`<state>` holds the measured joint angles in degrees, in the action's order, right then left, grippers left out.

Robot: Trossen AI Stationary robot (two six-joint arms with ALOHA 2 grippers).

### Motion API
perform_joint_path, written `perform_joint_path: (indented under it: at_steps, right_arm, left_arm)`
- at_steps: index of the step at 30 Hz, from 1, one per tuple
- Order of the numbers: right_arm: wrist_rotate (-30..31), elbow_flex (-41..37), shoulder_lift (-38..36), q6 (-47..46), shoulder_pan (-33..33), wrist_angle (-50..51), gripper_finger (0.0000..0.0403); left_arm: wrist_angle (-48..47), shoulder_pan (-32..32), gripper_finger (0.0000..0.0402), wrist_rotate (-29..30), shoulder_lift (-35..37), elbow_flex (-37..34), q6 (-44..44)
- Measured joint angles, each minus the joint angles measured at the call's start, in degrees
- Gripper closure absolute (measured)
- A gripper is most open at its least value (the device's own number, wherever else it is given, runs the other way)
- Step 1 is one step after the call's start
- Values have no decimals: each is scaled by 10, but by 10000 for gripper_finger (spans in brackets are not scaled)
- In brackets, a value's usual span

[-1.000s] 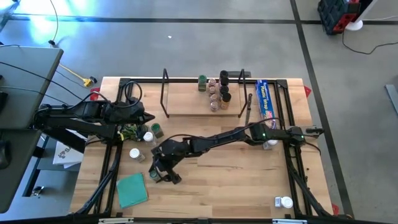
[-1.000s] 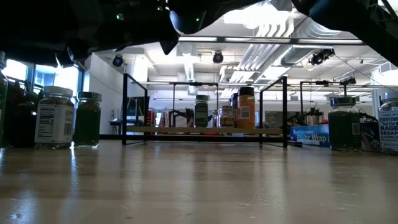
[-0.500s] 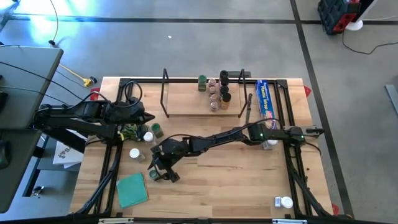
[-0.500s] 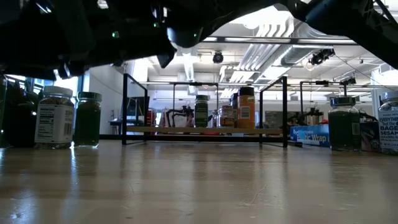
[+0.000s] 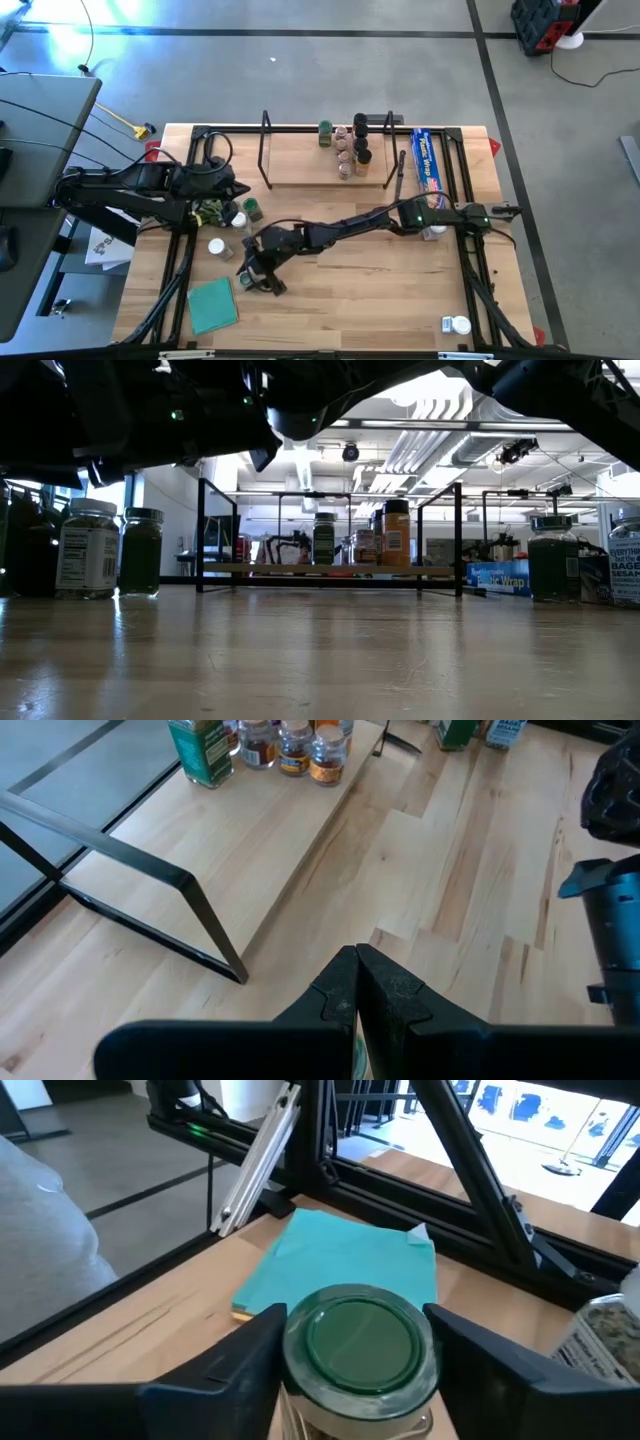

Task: Shelf spices
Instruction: Put the green seasoning bottle on the shelf align with the other green seasoning bottle

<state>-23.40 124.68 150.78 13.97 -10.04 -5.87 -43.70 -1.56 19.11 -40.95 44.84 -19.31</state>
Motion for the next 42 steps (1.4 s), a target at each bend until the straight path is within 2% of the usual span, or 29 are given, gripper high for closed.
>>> perform_joint_path:
  at_steps: [3, 9, 11, 15, 19, 21, 24, 27, 30, 34, 38, 42]
  right_arm:
    - [0, 0, 0, -1, -2, 2, 210]
    - [33, 2, -15, -65, 0, 31, 210]
    - [65, 2, -36, -47, 4, 81, 210]
    - [182, 2, -106, 16, 20, 207, 210]
    - [251, -14, -175, 41, 53, 312, 210]
    - [282, -44, -210, 40, 73, 346, 210]
    - [310, -135, -272, 23, 105, 358, 210]
    - [347, -260, -349, -1, 133, 315, 210]
    - [376, -382, -422, -22, 160, 206, 210]
    - [351, -505, -474, -55, 213, 67, 210]
    - [320, -567, -476, -65, 261, -2, 210]
    - [303, -581, -477, -64, 293, -25, 208]
  left_arm:
    - [0, 0, 399, 0, 0, 0, 0]
    - [-1, 0, 399, 0, 0, 0, -1]
    - [-3, 0, 399, 0, 0, 0, -1]
    - [-19, 0, 399, 6, 0, 0, -9]
    - [-37, 0, 399, 21, 0, 0, -16]
    - [-44, 0, 399, 23, 0, 0, -17]
    - [-47, 0, 399, 23, 0, 0, -16]
    - [-48, -4, 399, 24, 0, 0, -16]
    - [-45, -13, 399, 35, 0, 0, -17]
    - [-35, -24, 399, 46, 0, 0, -16]
    - [-26, -30, 399, 50, 0, 0, -16]
    - [-27, -35, 399, 57, 0, 0, -16]
